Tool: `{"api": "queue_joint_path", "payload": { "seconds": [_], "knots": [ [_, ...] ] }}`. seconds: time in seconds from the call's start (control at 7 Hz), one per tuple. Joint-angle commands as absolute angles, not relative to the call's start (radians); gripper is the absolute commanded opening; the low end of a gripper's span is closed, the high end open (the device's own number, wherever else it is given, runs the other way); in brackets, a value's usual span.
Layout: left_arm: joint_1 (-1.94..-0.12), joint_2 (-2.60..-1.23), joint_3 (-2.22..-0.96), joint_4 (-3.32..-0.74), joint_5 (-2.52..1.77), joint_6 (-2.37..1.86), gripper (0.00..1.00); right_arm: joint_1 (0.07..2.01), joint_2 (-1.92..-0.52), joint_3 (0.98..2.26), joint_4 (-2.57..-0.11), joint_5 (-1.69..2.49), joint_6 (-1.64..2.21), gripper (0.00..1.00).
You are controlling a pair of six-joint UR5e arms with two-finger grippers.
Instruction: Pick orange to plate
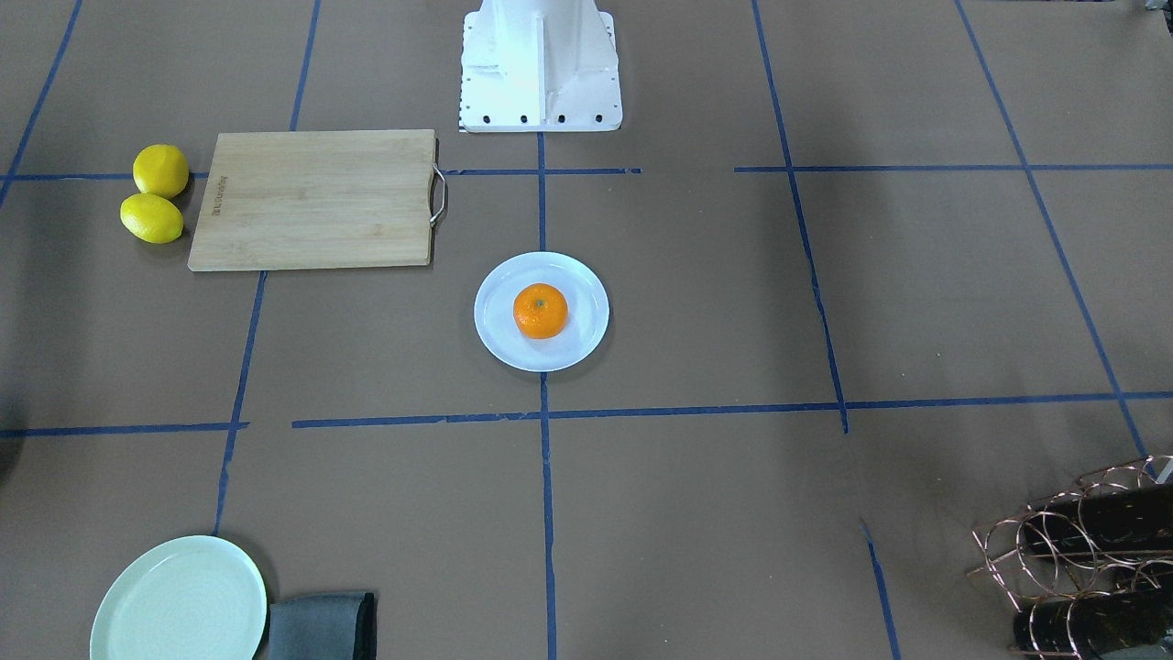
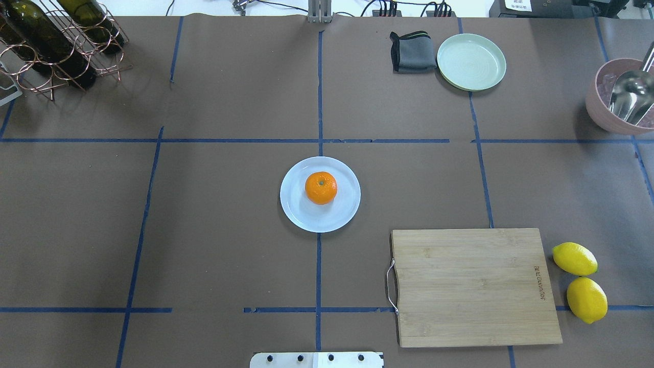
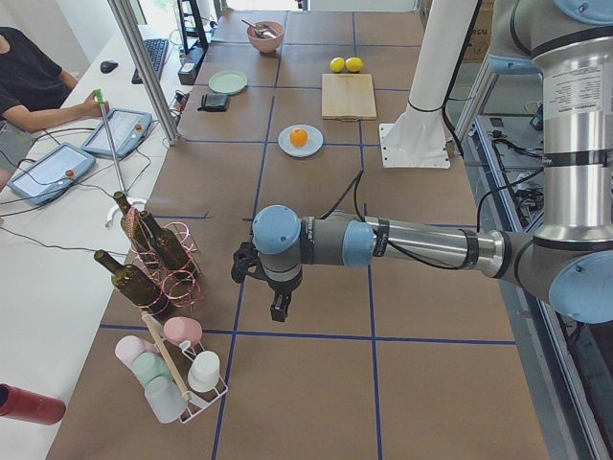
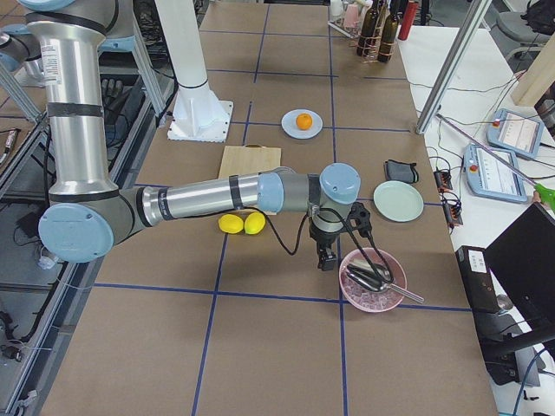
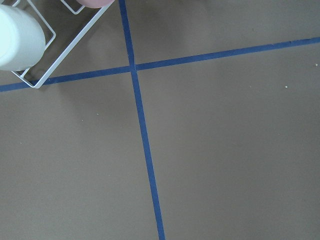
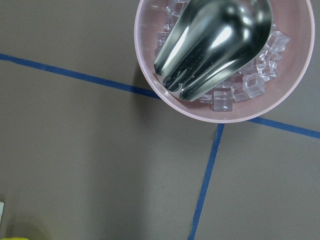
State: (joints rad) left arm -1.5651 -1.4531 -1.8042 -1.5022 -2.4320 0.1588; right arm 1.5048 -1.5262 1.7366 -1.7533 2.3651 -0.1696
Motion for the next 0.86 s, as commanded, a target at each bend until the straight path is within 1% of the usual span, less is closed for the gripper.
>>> {"api": "queue_joint_path", "payload": {
  "seconds": [0.0, 0.14, 0.43, 0.71],
  "knots": [
    [-1.565, -1.463, -1.789, -1.577, -2.425, 0.16, 1.0, 1.505, -1.513, 1.726, -1.753, 2.37, -0.172, 1.0],
    [-1.562, -1.514, -1.773, -1.56, -2.421, 0.153, 1.0, 1.505, -1.513, 1.726, -1.753, 2.367, -0.173, 1.0],
    [-1.563, -1.487, -1.721, -1.551, -2.419, 0.155, 1.0, 1.505, -1.514, 1.718, -1.752, 2.365, -0.173, 1.0],
    [-1.574, -1.399, -1.794, -1.543, -2.418, 0.146, 1.0, 1.505, -1.511, 1.718, -1.75, 2.362, -0.175, 1.0]
  ]
}}
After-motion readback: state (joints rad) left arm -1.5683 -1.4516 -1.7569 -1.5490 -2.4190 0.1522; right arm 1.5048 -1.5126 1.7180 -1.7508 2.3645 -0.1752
